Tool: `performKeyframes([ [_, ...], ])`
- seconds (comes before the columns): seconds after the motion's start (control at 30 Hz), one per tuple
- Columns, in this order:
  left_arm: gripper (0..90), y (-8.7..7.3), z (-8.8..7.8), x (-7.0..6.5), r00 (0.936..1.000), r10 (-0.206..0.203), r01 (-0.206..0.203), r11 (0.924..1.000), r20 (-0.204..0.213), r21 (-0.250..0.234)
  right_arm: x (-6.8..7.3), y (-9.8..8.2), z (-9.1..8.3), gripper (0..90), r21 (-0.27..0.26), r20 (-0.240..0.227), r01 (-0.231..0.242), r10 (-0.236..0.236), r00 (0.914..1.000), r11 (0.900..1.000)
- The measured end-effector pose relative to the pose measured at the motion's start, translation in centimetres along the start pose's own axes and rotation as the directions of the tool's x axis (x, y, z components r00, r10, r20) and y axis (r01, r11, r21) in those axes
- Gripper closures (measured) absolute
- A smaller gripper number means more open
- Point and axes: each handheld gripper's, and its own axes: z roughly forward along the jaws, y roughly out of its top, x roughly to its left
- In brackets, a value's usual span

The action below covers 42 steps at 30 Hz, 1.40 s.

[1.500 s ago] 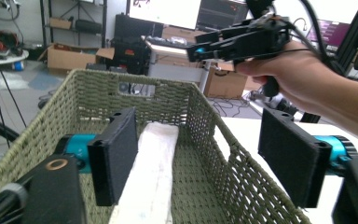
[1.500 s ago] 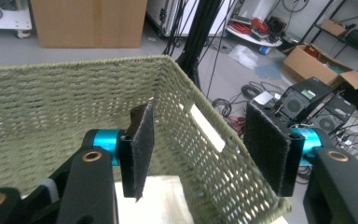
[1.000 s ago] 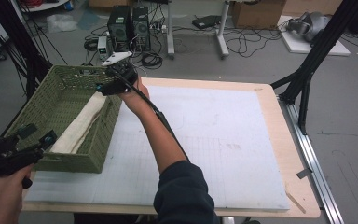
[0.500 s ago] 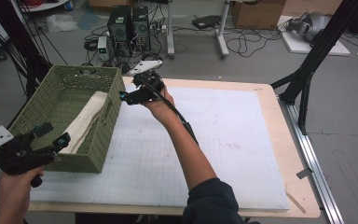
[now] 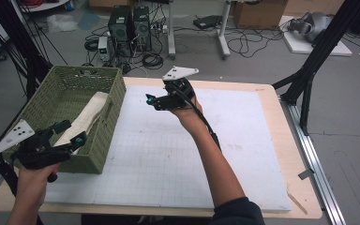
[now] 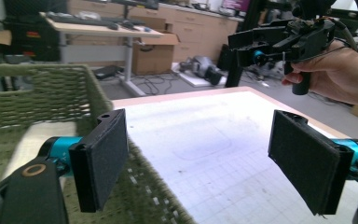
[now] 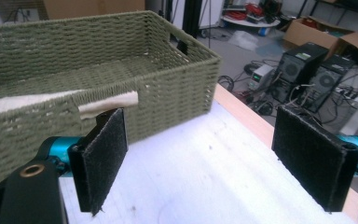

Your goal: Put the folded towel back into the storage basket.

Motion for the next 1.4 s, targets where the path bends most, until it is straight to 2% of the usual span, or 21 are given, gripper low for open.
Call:
performKeyframes([
  [0.1, 20.2, 0.0, 0.6, -0.4, 0.9998, -0.004, 0.004, 1.0000, 0.017, 0.001, -0.3, -0.7, -1.4, 16.9, 0.005, 0.022, 0.013, -0.013, 0.9997, 1.000],
  [0.33, 19.5, 0.1, 2.2, -1.4, 0.9982, 0.010, -0.011, 0.9999, 0.060, 0.009, -0.9, -2.7, -4.7, 17.0, 0.010, 0.070, 0.005, -0.006, 0.9976, 1.000],
  [0.73, 19.8, 0.2, 4.9, -3.1, 0.9907, 0.044, -0.048, 0.9985, 0.129, 0.028, -1.8, -6.0, -9.3, 16.9, -0.004, 0.135, -0.048, 0.048, 0.9897, 0.999],
  [1.0, 20.1, 0.1, 6.6, -4.3, 0.9823, 0.071, -0.077, 0.9966, 0.173, 0.029, -2.0, -8.3, -12.1, 17.0, -0.007, 0.189, -0.088, 0.087, 0.9781, 0.996],
  [1.17, 20.1, -0.2, 7.7, -4.8, 0.9769, 0.062, -0.070, 0.9971, 0.204, 0.032, -1.9, -9.8, -13.7, 17.0, -0.011, 0.237, -0.082, 0.083, 0.9681, 0.997],
  [1.4, 20.1, -0.9, 9.3, -5.5, 0.9681, 0.070, -0.083, 0.9956, 0.240, 0.043, -1.5, -11.5, -15.8, 16.9, -0.012, 0.289, -0.088, 0.087, 0.9534, 0.996],
])
